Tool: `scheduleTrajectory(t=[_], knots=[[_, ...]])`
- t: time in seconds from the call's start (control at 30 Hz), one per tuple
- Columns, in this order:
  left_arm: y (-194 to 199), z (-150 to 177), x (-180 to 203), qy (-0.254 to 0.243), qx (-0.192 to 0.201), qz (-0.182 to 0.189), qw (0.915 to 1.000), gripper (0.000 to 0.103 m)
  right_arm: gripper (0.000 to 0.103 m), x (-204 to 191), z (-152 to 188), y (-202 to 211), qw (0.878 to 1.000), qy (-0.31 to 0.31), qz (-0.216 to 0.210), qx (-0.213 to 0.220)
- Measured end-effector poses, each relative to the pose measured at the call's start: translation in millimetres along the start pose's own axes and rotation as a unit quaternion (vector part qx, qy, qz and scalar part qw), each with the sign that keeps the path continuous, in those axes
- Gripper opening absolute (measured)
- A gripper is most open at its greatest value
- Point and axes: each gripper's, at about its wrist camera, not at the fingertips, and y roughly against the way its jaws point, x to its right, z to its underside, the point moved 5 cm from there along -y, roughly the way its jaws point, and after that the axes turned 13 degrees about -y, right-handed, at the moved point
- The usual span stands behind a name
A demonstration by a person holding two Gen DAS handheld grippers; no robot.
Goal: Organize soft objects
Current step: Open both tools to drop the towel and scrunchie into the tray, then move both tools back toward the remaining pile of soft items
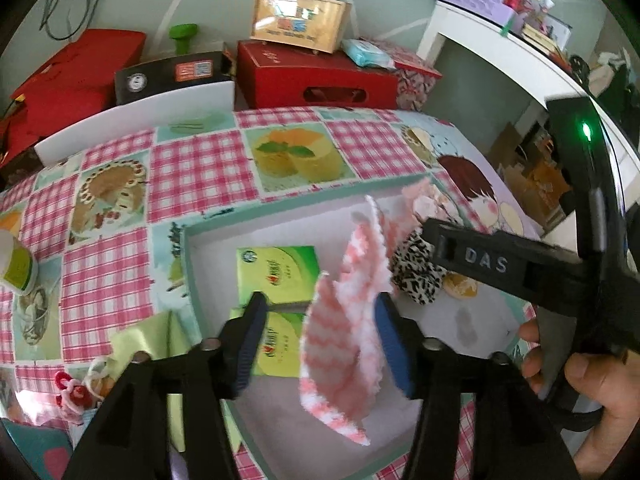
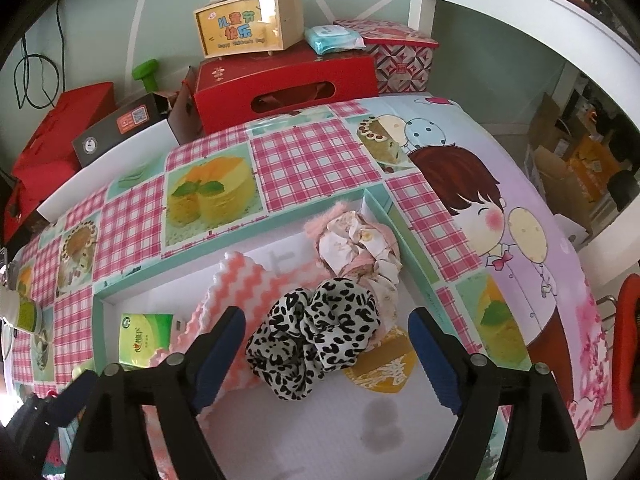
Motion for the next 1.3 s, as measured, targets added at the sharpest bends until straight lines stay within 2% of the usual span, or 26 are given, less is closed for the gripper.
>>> scheduleTrajectory(t=[0.23, 0.3, 0.37, 0.5, 0.53, 0.57, 0.6, 0.63, 1.03, 1.3], knots=[[6.4, 1.9, -31.7, 0.042, 0.008, -0.023, 0.9988, 0.066, 0.086, -3.6, 1.8, -1.2, 1.0, 0.006, 0.003, -0.002], [6.1, 3.5, -41.5, 0.055, 0.007, -0.03, 0.998, 0.069, 0.086, -6.2, 2.1, -0.1, 1.0, 0.009, 0.002, 0.0], [5.5, 5.1, -49.9, 0.067, 0.007, -0.037, 0.9971, 0.076, 0.086, -8.1, 2.1, 1.0, 1.0, 0.009, 0.002, 0.003], [5.9, 9.4, -69.3, 0.093, 0.008, -0.054, 0.9942, 0.078, 0.088, -14.2, 1.0, 8.2, 1.0, 0.01, -0.006, 0.017], [6.1, 10.0, -73.3, 0.096, 0.011, -0.062, 0.9934, 0.084, 0.091, -15.2, 0.4, 10.3, 1.0, 0.01, -0.006, 0.022], [7.2, 10.8, -78.5, 0.1, 0.014, -0.073, 0.9923, 0.095, 0.095, -17.0, -1.2, 14.3, 0.999, 0.009, -0.006, 0.031], [8.6, 11.8, -83.9, 0.103, 0.018, -0.082, 0.9911, 0.099, 0.103, -18.2, -2.0, 17.0, 0.999, 0.01, -0.007, 0.037], [10.5, 13.0, -90.0, 0.109, 0.022, -0.09, 0.9898, 0.101, 0.103, -19.7, -2.7, 19.7, 0.999, 0.012, -0.008, 0.043], [25.3, 30.9, -142.6, 0.171, 0.018, -0.116, 0.9783, 0.101, 0.103, -40.3, 3.3, 27.2, 0.998, 0.025, -0.027, 0.044], [37.0, 48.4, -167.4, 0.188, 0.006, -0.124, 0.9743, 0.101, 0.103, -108.5, 36.9, 33.6, 0.99, 0.106, -0.09, 0.021]])
